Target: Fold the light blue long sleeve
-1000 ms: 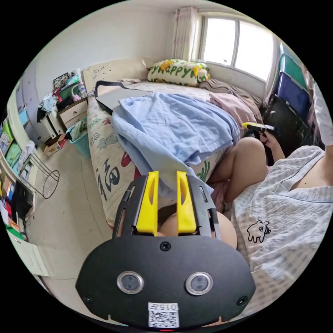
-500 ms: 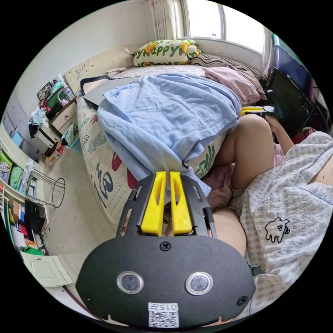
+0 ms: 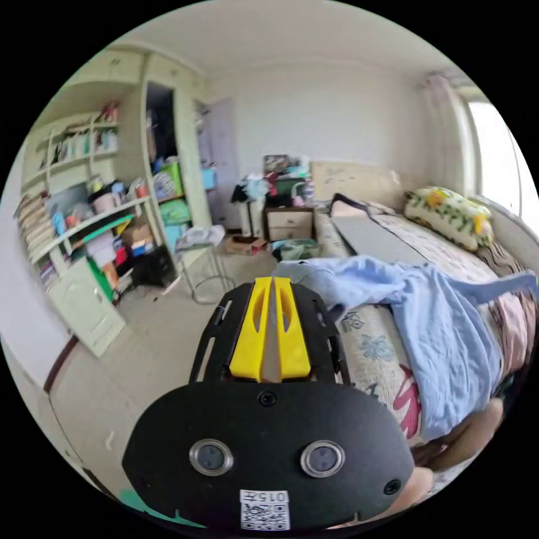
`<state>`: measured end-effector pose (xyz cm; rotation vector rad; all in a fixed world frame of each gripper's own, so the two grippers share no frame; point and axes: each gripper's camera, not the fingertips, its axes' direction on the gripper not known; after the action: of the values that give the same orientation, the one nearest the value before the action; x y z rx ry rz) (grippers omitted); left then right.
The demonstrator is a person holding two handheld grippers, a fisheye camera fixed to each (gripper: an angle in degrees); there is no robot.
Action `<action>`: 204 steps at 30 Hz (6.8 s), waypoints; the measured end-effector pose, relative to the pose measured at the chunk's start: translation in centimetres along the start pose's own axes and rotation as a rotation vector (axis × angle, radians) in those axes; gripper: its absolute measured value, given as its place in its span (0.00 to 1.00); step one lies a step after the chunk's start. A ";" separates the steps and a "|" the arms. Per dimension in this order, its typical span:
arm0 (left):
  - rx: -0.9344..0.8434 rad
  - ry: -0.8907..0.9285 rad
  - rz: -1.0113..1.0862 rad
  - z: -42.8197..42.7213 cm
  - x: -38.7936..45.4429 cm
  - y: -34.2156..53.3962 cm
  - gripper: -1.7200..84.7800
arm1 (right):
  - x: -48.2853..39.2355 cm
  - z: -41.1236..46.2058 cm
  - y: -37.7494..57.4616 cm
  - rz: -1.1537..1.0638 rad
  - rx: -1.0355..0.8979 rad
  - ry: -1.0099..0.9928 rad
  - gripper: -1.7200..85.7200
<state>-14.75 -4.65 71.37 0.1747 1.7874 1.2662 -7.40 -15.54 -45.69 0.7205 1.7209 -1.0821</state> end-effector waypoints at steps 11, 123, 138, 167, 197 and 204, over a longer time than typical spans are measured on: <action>-0.074 0.639 0.272 -1.4 7.1 19.1 0.05 | -5.5 -0.8 25.7 -0.221 -0.334 -0.888 0.08; -0.462 0.494 0.683 -3.5 15.2 11.5 0.02 | -5.2 0.7 19.5 -0.273 -0.643 -0.737 0.08; -0.215 0.452 0.374 19.2 30.4 -8.8 0.02 | -27.5 16.6 -2.3 -0.449 -0.322 -0.518 0.04; -0.223 0.400 0.348 34.6 39.9 -17.3 0.02 | -32.4 25.5 -9.5 -0.553 -0.516 -0.268 0.06; -0.311 1.071 0.843 22.2 80.2 -9.5 0.17 | -3.5 -6.9 5.7 -0.713 -0.267 -0.122 0.01; -0.267 1.075 0.992 21.0 80.7 -7.6 0.11 | 5.0 -13.7 10.4 -0.524 -0.201 -0.196 0.01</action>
<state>-43.12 52.02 16.64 0.2730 2.4771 2.6428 -6.24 1.29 -51.67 0.0258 1.8579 -1.2535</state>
